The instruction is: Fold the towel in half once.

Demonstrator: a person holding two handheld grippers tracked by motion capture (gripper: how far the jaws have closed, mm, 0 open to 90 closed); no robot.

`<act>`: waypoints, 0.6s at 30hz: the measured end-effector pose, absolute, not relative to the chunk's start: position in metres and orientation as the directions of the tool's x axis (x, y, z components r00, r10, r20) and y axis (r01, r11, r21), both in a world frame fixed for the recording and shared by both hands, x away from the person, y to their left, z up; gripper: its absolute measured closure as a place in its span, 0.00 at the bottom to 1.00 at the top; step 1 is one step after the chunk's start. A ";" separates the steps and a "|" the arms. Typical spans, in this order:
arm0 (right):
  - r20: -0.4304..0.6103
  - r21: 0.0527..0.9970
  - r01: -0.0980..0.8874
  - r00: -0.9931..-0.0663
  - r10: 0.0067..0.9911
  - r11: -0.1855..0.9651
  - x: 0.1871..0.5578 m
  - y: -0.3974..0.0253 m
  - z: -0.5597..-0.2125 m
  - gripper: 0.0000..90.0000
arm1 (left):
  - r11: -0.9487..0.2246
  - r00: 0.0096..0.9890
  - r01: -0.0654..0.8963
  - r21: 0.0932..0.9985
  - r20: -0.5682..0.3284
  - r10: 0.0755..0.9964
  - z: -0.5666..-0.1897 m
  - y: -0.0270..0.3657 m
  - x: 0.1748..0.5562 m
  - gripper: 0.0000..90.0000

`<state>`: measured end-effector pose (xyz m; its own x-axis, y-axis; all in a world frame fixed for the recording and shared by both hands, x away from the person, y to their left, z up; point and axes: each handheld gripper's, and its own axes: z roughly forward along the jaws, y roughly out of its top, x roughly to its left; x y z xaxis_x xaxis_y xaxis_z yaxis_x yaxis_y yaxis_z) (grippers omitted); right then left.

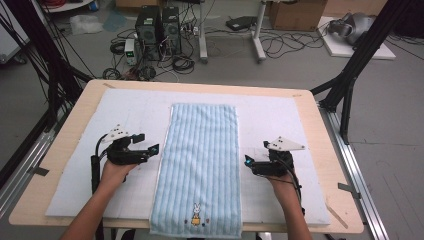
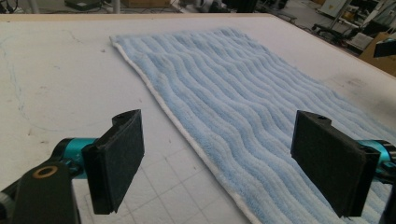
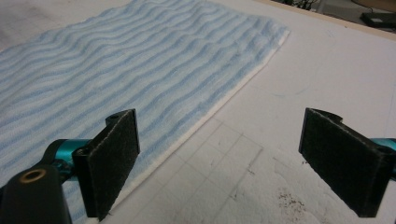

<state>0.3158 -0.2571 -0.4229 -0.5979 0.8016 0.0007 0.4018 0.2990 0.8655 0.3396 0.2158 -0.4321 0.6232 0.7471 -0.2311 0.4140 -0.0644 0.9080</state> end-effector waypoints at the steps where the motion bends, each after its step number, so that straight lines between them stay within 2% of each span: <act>1: 0.004 0.866 0.403 -0.598 0.801 0.297 0.316 -0.258 -0.423 0.13 | -0.065 0.624 0.415 0.908 -0.232 0.746 -0.433 0.215 0.341 0.20; 9: 0.009 0.864 0.409 -0.595 0.804 0.293 0.317 -0.261 -0.425 0.13 | -0.064 0.585 0.475 0.878 -0.261 0.768 -0.439 0.206 0.358 0.20; 18: 0.042 0.865 0.424 -0.595 0.802 0.269 0.318 -0.260 -0.426 0.13 | -0.040 0.540 0.489 0.872 -0.266 0.798 -0.431 0.199 0.386 0.21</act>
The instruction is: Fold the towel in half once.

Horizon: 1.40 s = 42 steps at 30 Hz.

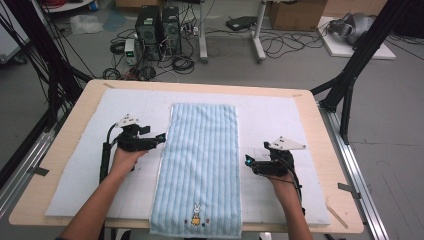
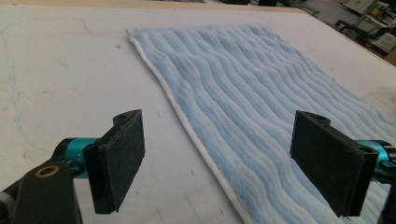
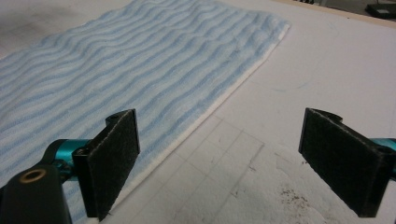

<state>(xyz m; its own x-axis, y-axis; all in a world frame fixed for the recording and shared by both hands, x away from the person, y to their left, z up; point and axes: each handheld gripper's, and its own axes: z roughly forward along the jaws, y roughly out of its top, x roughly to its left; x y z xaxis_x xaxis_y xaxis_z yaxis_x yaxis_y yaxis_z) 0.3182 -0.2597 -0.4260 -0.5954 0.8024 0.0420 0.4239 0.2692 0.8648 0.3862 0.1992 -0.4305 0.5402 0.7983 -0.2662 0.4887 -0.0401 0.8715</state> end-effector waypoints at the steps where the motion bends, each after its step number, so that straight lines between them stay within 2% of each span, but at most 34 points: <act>1: 0.047 0.863 0.428 -0.599 0.800 0.270 0.318 -0.259 -0.426 0.13 | -0.042 0.538 0.499 0.866 -0.271 0.798 -0.429 0.199 0.391 0.21; 11: 0.054 0.863 0.430 -0.601 0.797 0.266 0.319 -0.259 -0.427 0.13 | -0.101 0.498 0.548 0.830 -0.227 0.837 -0.426 0.181 0.433 0.25; 22: 0.064 0.863 0.438 -0.590 0.805 0.252 0.319 -0.260 -0.426 0.13 | -0.141 0.479 0.573 0.807 -0.190 0.857 -0.436 0.170 0.454 0.36; 25: 0.064 0.863 0.437 -0.590 0.805 0.252 0.319 -0.259 -0.427 0.13 | -0.188 0.500 0.587 0.787 -0.170 0.849 -0.442 0.166 0.454 0.46; 28: 0.071 0.863 0.441 -0.590 0.804 0.247 0.320 -0.258 -0.427 0.13 | -0.220 0.518 0.590 0.777 -0.155 0.841 -0.445 0.161 0.454 0.51; 35: 0.071 0.860 0.447 -0.584 0.809 0.247 0.321 -0.256 -0.428 0.13 | -0.325 0.544 0.552 0.768 -0.036 0.839 -0.447 0.152 0.451 0.61; 40: 0.059 0.856 0.456 -0.553 0.831 0.242 0.330 -0.245 -0.427 0.13 | -0.328 0.581 0.543 0.773 -0.065 0.811 -0.447 0.150 0.449 0.87; 42: 0.051 0.850 0.460 -0.557 0.829 0.257 0.336 -0.240 -0.426 0.13 | -0.336 0.591 0.540 0.772 -0.063 0.804 -0.447 0.149 0.449 0.94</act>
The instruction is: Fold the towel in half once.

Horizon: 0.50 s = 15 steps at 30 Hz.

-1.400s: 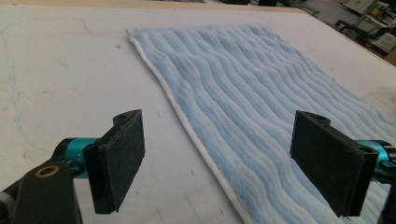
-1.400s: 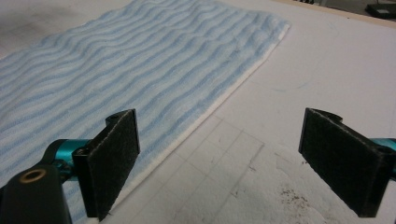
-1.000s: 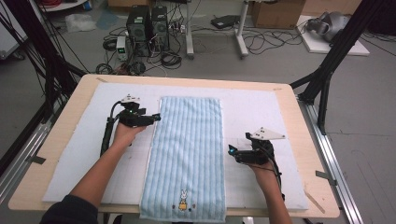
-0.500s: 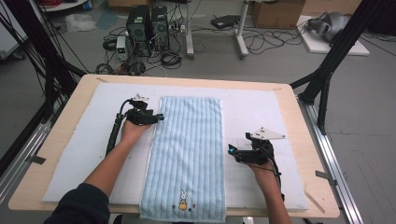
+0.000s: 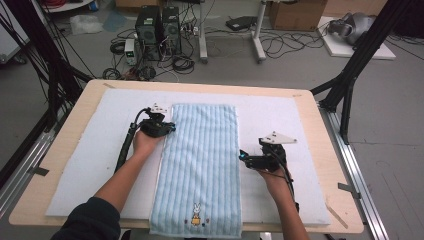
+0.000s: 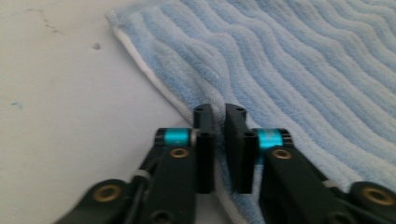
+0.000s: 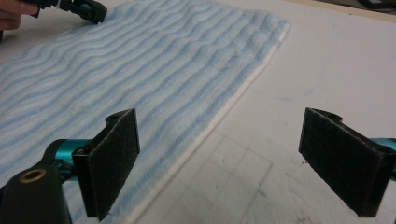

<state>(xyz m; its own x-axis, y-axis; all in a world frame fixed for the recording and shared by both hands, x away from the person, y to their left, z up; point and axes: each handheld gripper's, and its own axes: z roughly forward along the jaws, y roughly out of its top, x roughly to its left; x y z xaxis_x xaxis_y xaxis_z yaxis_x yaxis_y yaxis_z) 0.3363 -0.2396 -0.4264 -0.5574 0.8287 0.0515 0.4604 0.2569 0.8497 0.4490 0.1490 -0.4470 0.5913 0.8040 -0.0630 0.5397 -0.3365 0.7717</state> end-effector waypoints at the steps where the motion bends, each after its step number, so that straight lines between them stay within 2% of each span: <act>1: 0.051 0.842 0.472 -0.554 0.831 0.263 0.342 -0.236 -0.426 0.13 | -0.337 0.593 0.538 0.773 -0.063 0.803 -0.447 0.149 0.449 0.95; 5: 0.083 0.812 0.524 -0.539 0.838 0.257 0.371 -0.226 -0.428 0.14 | -0.314 0.586 0.548 0.775 -0.087 0.806 -0.447 0.150 0.449 0.95; 7: 0.097 0.798 0.544 -0.542 0.835 0.260 0.385 -0.221 -0.428 0.21 | -0.312 0.587 0.546 0.778 -0.088 0.805 -0.447 0.151 0.449 0.96; 11: 0.085 0.790 0.553 -0.528 0.845 0.265 0.408 -0.212 -0.428 0.30 | -0.295 0.585 0.554 0.779 -0.112 0.803 -0.448 0.153 0.450 0.96; 15: 0.069 0.739 0.606 -0.503 0.862 0.294 0.429 -0.201 -0.436 0.40 | -0.292 0.588 0.555 0.779 -0.120 0.800 -0.448 0.154 0.451 0.96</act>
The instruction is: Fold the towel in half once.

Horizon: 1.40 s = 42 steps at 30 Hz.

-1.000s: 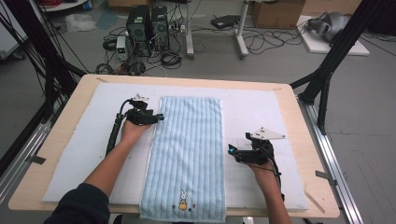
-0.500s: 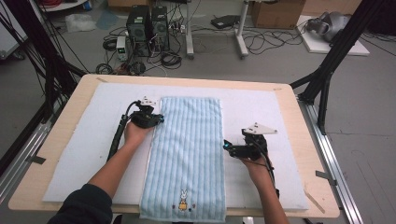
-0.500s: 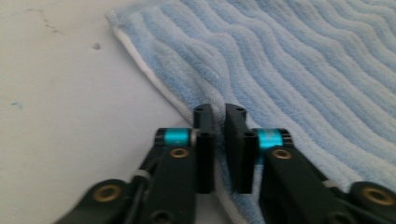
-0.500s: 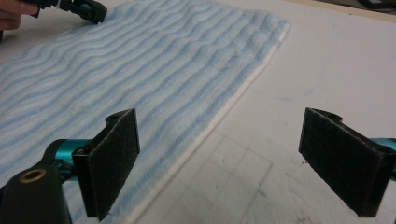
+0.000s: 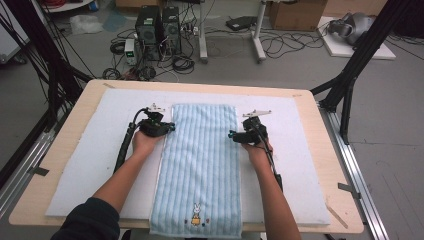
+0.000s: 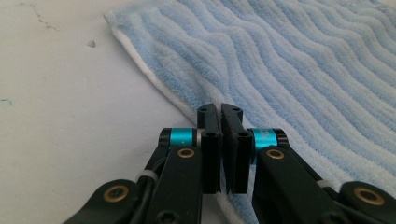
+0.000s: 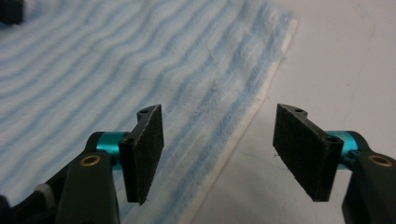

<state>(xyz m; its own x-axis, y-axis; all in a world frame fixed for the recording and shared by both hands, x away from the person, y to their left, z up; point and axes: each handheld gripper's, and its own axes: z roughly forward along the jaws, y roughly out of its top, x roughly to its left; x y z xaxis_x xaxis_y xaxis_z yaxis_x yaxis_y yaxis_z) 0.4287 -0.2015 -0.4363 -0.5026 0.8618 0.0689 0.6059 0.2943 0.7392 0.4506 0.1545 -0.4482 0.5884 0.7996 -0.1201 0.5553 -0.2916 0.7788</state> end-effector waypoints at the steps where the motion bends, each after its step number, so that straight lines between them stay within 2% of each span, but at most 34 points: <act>1: 0.072 0.724 0.619 -0.506 0.860 0.304 0.433 -0.199 -0.439 0.44 | -0.291 0.589 0.557 0.778 -0.122 0.799 -0.448 0.155 0.451 0.96; 6: 0.024 0.708 0.627 -0.481 0.876 0.325 0.444 -0.189 -0.443 0.63 | -0.252 0.578 0.574 0.779 -0.167 0.799 -0.448 0.158 0.452 0.96; 7: 0.009 0.710 0.617 -0.489 0.872 0.339 0.444 -0.187 -0.442 0.73 | -0.244 0.574 0.573 0.782 -0.170 0.801 -0.448 0.159 0.452 0.96; 10: 0.001 0.710 0.610 -0.500 0.866 0.352 0.447 -0.184 -0.442 0.93 | -0.238 0.572 0.559 0.794 -0.162 0.804 -0.446 0.157 0.452 0.97; 11: -0.008 0.708 0.608 -0.502 0.865 0.359 0.449 -0.182 -0.442 0.94 | -0.224 0.568 0.552 0.803 -0.166 0.806 -0.445 0.157 0.452 0.97; 16: -0.013 0.708 0.619 -0.470 0.882 0.340 0.459 -0.183 -0.439 0.96 | -0.114 0.521 0.550 0.827 -0.233 0.821 -0.440 0.164 0.458 0.97; 19: 0.009 0.745 0.597 -0.453 0.892 0.296 0.463 -0.183 -0.432 0.96 | -0.110 0.522 0.539 0.835 -0.228 0.822 -0.433 0.164 0.461 0.97; 24: 0.042 0.764 0.583 -0.474 0.879 0.278 0.460 -0.187 -0.427 0.96 | -0.118 0.563 0.515 0.849 -0.231 0.794 -0.425 0.169 0.456 0.97; 29: 0.064 0.783 0.553 -0.527 0.847 0.285 0.444 -0.192 -0.421 0.96 | -0.158 0.610 0.491 0.856 -0.209 0.764 -0.419 0.171 0.437 0.97; 30: 0.055 0.783 0.546 -0.538 0.841 0.298 0.440 -0.192 -0.420 0.96 | -0.167 0.616 0.467 0.868 -0.184 0.766 -0.417 0.170 0.432 0.97; 35: 0.034 0.775 0.531 -0.577 0.816 0.343 0.420 -0.196 -0.413 0.96 | -0.166 0.645 0.433 0.886 -0.176 0.744 -0.410 0.170 0.410 0.97; 42: 0.036 0.782 0.516 -0.598 0.801 0.350 0.387 -0.199 -0.411 0.96 | -0.149 0.652 0.448 0.881 -0.208 0.729 -0.413 0.175 0.382 0.97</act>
